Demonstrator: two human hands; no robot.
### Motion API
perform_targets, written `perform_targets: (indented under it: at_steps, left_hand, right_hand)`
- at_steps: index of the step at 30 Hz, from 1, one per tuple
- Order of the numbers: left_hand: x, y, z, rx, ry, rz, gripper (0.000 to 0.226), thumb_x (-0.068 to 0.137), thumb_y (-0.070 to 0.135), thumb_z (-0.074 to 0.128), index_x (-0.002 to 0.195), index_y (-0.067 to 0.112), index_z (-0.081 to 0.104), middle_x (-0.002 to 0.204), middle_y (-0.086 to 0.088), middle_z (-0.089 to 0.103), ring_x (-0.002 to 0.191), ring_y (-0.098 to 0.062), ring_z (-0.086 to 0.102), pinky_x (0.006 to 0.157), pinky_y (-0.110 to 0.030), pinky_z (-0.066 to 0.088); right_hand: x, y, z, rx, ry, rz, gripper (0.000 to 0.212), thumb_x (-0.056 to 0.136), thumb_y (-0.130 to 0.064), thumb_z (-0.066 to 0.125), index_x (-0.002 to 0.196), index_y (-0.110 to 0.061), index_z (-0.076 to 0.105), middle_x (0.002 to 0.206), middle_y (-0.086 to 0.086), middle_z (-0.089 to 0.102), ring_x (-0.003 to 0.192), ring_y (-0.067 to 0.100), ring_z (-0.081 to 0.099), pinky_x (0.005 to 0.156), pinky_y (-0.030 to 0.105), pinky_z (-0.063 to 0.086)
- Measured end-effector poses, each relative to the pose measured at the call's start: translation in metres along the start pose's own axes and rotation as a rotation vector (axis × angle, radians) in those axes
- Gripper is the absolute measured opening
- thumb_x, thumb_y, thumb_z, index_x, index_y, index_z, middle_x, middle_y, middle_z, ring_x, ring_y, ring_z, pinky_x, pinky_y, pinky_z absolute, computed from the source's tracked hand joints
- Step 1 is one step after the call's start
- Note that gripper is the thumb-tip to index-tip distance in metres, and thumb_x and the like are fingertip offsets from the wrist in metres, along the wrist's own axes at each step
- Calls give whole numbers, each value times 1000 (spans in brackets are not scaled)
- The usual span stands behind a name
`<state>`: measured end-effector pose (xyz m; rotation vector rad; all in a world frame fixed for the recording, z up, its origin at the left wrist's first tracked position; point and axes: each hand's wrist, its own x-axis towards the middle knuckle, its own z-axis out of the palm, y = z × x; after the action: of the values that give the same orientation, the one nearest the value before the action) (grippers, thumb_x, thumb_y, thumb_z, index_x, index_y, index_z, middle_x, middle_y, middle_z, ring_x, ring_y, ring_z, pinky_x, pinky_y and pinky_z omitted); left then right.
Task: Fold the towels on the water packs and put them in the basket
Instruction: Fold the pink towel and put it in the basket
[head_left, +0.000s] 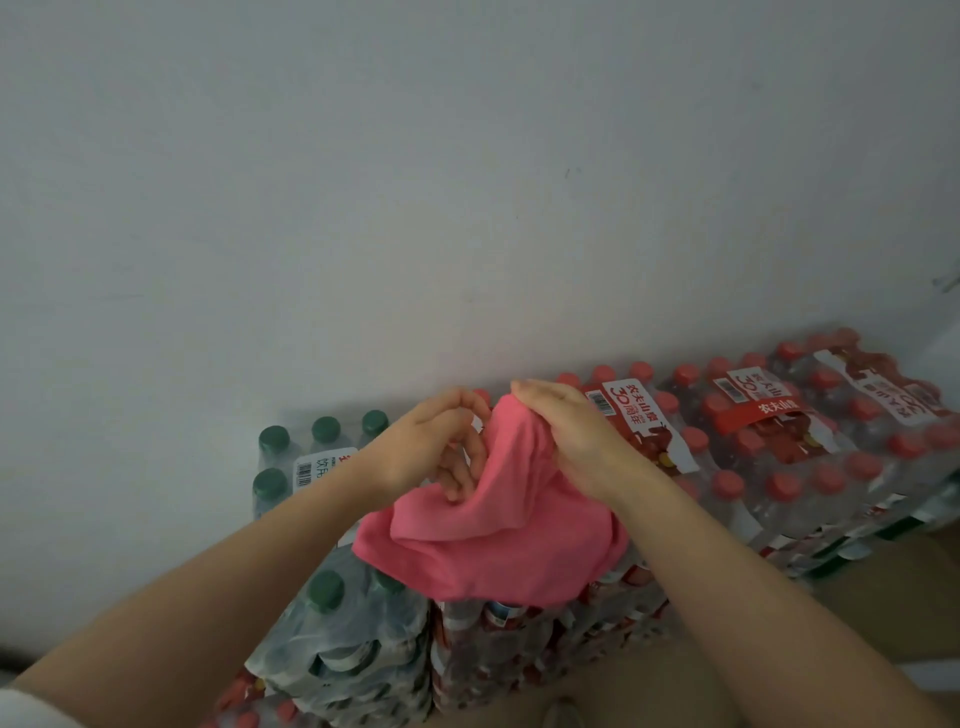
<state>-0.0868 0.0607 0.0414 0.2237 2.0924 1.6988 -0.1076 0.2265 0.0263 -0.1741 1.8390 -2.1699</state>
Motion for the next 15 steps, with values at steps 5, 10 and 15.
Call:
perform_targets:
  at_steps: [5,10,15]
  left_hand:
    - [19,-8,4,328,-99,72,24,92,8,48,103,27,57,66,11,61,54,-5,54,52,-17,45]
    - [45,-8,24,646,-245,201,9,88,18,59,96,21,63,81,8,61,70,-1,53,67,-11,42]
    - [78,-20,43,1032,-235,275,32,85,20,58,117,18,55,99,-1,64,83,-15,55,75,-24,40]
  right_hand:
    - [-10,-8,-20,-57,-177,-53,24,81,-20,54,58,-23,59,62,-4,51,60,6,44,61,23,34]
    - [-20,-15,-55,-449,-97,-76,20,75,-24,50,62,-16,63,65,-9,62,70,3,55,74,21,42]
    - [-38,-18,-111,-1318,-138,62,56,76,-56,63,48,-15,37,47,-1,31,45,12,29,48,29,23]
